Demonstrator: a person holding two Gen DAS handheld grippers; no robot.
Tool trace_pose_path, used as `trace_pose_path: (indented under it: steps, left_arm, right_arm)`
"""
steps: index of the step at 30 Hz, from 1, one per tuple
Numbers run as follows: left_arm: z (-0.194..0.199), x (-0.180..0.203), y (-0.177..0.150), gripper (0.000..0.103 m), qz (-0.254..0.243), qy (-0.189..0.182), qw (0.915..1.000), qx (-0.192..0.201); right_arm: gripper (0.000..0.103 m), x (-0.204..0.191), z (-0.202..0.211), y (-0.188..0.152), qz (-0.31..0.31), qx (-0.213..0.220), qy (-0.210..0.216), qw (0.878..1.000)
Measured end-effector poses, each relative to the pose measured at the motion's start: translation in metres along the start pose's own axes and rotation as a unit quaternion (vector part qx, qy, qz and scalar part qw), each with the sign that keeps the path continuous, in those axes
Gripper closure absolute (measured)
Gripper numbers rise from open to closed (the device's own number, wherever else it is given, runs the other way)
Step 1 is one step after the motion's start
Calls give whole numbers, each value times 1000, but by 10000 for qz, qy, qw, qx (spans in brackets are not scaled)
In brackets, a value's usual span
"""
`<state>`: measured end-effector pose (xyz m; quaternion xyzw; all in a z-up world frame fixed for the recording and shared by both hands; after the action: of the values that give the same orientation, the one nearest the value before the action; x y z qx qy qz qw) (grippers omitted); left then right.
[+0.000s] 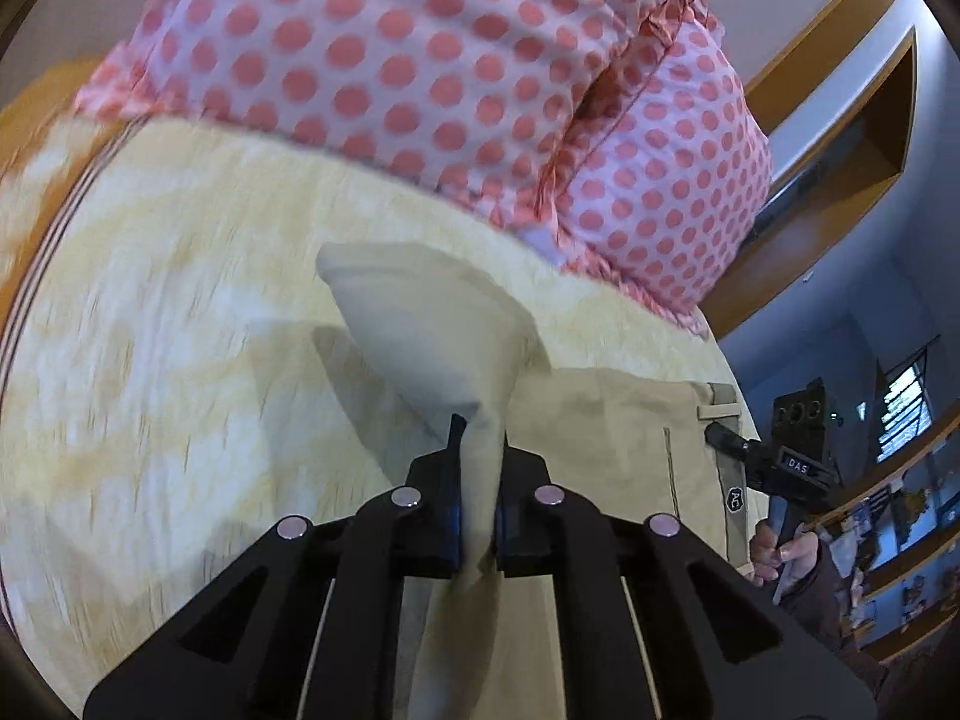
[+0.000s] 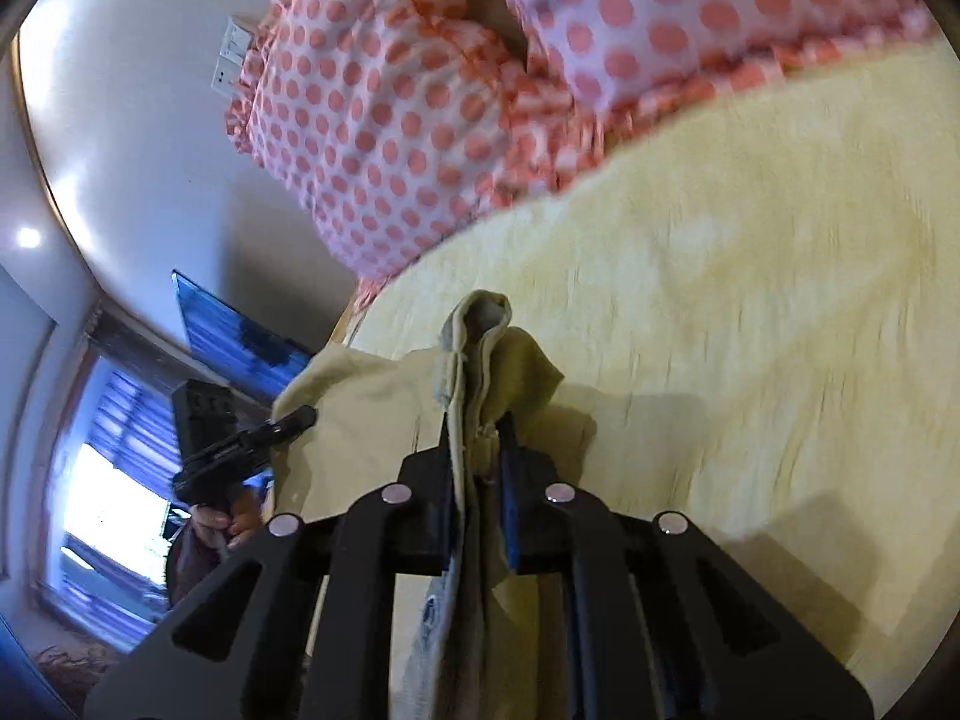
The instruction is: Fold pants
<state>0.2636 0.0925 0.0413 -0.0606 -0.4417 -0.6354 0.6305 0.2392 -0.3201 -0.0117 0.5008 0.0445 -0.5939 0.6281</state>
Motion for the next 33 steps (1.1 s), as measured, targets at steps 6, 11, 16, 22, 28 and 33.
trace_pose_path:
  steps: [6, 11, 16, 22, 28, 33]
  left_arm:
    - [-57, 5, 51, 97, 41, 526, 9984, 177]
    - [-96, -17, 60, 94, 358, 939, 9949, -38]
    - [-66, -11, 58, 87, 135, 1252, 9916, 284]
    - [-43, 27, 19, 86, -364, 490, 9979, 213]
    - [-91, 5, 9, 87, 167, 364, 9977, -549]
    - [-55, 26, -10, 69, -246, 868, 9958, -152]
  right_arm:
    - [91, 33, -19, 75, -74, 351, -416, 9985]
    - [84, 67, -46, 73, -361, -85, -1158, 9926]
    - [39, 49, -19, 75, 49, 106, -1949, 9808]
    - [21, -9, -3, 49, 277, 90, -651, 9975]
    - [23, 18, -23, 31, -592, -119, -842, 9946]
    - [5, -21, -2, 9, -83, 22, -1425, 9898]
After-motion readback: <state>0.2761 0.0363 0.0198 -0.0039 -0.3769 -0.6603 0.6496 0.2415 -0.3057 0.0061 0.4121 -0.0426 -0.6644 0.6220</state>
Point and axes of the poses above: each gripper's, at about its wrist camera, not at the fingertips, and z roughly against the way its jaws point, x to its right, y to its top, the point moved 3 cm from there along -z, roughly the way its jaws point, and after that the axes turned 7 degrees about z, right-handed, at the moved point
